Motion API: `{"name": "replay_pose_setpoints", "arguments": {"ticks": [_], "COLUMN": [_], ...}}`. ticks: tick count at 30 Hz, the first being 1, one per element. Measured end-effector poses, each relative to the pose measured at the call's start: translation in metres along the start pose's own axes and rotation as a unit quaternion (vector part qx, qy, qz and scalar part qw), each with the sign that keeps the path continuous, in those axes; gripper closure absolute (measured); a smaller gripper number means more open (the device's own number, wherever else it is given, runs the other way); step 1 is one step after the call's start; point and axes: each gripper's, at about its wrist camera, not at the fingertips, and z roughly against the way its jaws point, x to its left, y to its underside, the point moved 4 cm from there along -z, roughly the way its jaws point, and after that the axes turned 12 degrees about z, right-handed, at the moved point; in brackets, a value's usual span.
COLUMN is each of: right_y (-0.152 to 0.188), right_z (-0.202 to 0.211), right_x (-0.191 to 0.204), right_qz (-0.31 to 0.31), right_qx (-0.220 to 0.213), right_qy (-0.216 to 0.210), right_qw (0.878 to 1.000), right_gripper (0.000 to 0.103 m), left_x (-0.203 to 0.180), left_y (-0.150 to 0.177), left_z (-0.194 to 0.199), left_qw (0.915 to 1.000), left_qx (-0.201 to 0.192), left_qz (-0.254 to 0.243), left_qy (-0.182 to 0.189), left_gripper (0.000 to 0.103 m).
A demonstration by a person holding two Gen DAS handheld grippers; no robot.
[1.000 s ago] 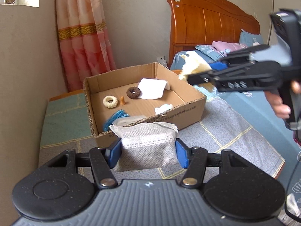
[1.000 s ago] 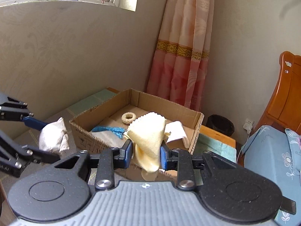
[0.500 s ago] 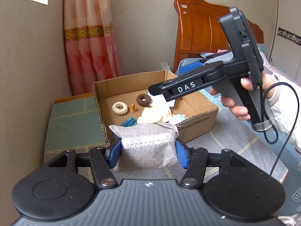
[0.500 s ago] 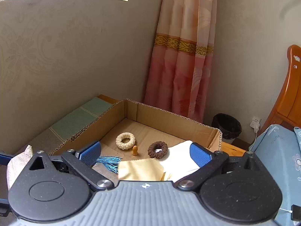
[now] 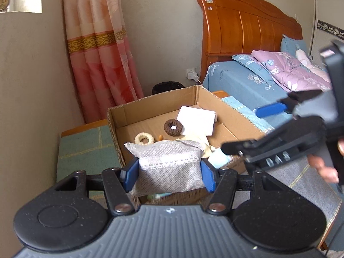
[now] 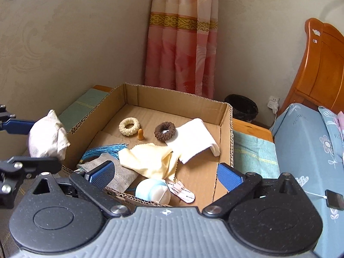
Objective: Organize soft objects
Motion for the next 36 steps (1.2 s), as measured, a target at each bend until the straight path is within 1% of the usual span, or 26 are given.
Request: {"name": "replay_pose_setpoints", "arguments": {"ticks": [4, 6, 8, 10, 13, 18, 19, 20, 21, 22, 23, 27, 31, 36], "right_y": [0.011, 0.016, 0.019, 0.022, 0.025, 0.027, 0.027, 0.027, 0.027, 0.027, 0.026, 0.025, 0.025, 0.024], "right_z": [0.003, 0.005, 0.006, 0.006, 0.005, 0.004, 0.003, 0.003, 0.002, 0.003, 0.003, 0.006, 0.010, 0.020], "right_x": [-0.004, -0.005, -0.006, -0.007, -0.009, -0.012, -0.012, -0.012, -0.012, -0.012, -0.012, -0.009, -0.007, -0.003], "right_qz": [-0.032, -0.044, -0.053, -0.058, -0.059, -0.067, -0.067, -0.066, -0.066, -0.066, -0.065, -0.060, -0.060, -0.060], "right_qx": [0.009, 0.011, 0.014, 0.015, 0.016, 0.017, 0.018, 0.018, 0.019, 0.019, 0.019, 0.013, 0.011, 0.009], "right_qy": [0.012, 0.011, 0.009, 0.010, 0.017, 0.013, 0.012, 0.012, 0.013, 0.013, 0.012, 0.011, 0.011, 0.013], "right_qw": [0.999, 0.999, 0.998, 0.998, 0.998, 0.998, 0.998, 0.998, 0.998, 0.998, 0.998, 0.998, 0.998, 0.998], "right_gripper": [0.000, 0.000, 0.000, 0.000, 0.000, 0.000, 0.000, 0.000, 0.000, 0.000, 0.000, 0.000, 0.000, 0.000], "left_x": [-0.002, -0.003, -0.003, -0.002, -0.001, 0.006, 0.009, 0.011, 0.013, 0.015, 0.016, 0.014, 0.008, 0.004], "left_y": [-0.023, -0.036, -0.047, -0.058, -0.072, -0.085, -0.087, -0.088, -0.088, -0.089, -0.088, -0.086, -0.080, -0.069], "left_z": [-0.028, -0.044, -0.059, -0.074, -0.093, -0.123, -0.127, -0.132, -0.134, -0.133, -0.131, -0.110, -0.080, -0.043], "left_qw": [0.9998, 0.9995, 0.9994, 0.9991, 0.9984, 0.9969, 0.9967, 0.9965, 0.9964, 0.9962, 0.9963, 0.9972, 0.9964, 0.9947], "left_qx": [0.012, 0.017, 0.024, 0.034, 0.042, 0.057, 0.056, 0.056, 0.055, 0.049, 0.038, 0.004, -0.032, -0.060], "left_qz": [-0.009, -0.012, -0.010, -0.002, -0.007, -0.001, 0.001, 0.005, 0.008, 0.014, 0.016, 0.012, 0.010, 0.022], "left_qy": [-0.013, -0.023, -0.024, -0.024, -0.036, -0.054, -0.058, -0.061, -0.064, -0.070, -0.075, -0.074, -0.078, -0.081], "left_gripper": [0.044, 0.044, 0.044, 0.044, 0.044, 0.043, 0.041, 0.036, 0.023, 0.010, 0.007, 0.006, 0.002, 0.001]}}
